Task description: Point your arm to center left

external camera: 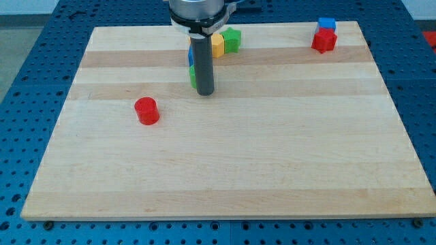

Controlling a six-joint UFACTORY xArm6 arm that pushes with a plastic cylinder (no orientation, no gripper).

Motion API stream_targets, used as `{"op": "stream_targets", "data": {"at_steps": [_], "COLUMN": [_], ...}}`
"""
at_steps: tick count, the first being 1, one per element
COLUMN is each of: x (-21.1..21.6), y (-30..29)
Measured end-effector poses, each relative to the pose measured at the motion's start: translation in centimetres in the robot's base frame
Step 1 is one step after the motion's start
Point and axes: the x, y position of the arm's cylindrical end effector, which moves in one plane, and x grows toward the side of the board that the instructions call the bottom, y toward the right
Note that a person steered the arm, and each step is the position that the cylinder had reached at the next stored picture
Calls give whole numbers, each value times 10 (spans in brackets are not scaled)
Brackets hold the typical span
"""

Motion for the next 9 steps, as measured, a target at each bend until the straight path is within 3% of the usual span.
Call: {"op": "stream_targets", "data": {"at_steps": [1,2,3,4,5,6,7,8,9], "x": [-1,-44,-52,-16,-8,51,85,191,215], "y": [0,2,22,101,112,164,164,164,145]}}
